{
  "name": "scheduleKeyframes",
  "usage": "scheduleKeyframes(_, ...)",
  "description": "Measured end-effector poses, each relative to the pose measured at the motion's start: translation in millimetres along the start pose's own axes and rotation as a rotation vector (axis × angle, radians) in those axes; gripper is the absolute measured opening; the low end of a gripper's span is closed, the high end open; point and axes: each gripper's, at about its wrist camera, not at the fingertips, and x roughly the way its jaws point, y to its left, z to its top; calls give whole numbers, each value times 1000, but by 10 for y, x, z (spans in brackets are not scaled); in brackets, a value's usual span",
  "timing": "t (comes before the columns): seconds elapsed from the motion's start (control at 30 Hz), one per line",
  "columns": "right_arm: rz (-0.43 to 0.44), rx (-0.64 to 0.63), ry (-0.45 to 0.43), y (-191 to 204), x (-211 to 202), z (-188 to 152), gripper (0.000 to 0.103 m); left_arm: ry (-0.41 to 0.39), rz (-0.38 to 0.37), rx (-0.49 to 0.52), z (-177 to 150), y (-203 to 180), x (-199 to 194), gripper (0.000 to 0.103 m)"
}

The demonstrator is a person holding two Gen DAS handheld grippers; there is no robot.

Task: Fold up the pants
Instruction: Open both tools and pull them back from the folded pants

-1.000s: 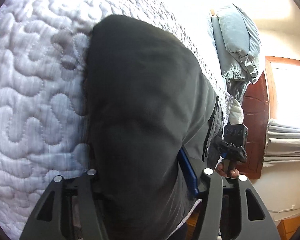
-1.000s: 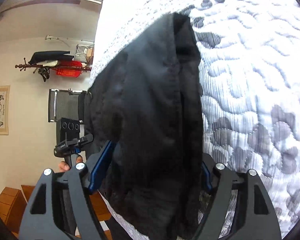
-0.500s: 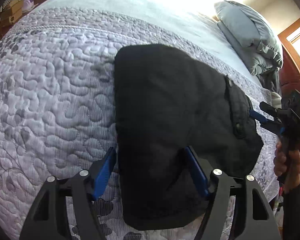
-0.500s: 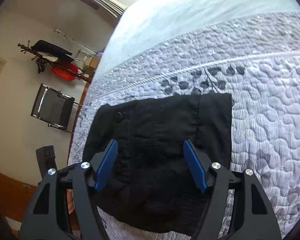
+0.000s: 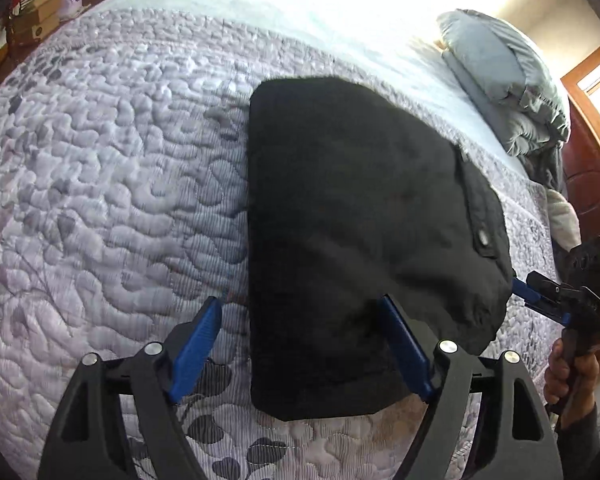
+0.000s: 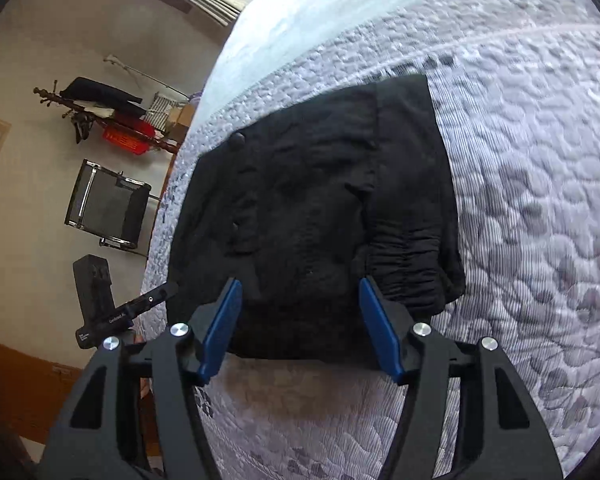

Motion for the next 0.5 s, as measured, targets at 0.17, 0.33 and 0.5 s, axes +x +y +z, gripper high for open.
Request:
scheduleKeyframes(0.17,-6,-9,-79,288,-308,-105,87,-44,-81,-91,-29,15,-281,81)
scheduleKeyframes(0.33,-132,-11,-151,612,-756,-514,92,-173,-57,-89,-380,-14,-954,95)
scheduleKeyframes(0.5,-386,-61,-262,1045,-1177,-1157,95,-271,67,-41,-895,-115,-1636,96)
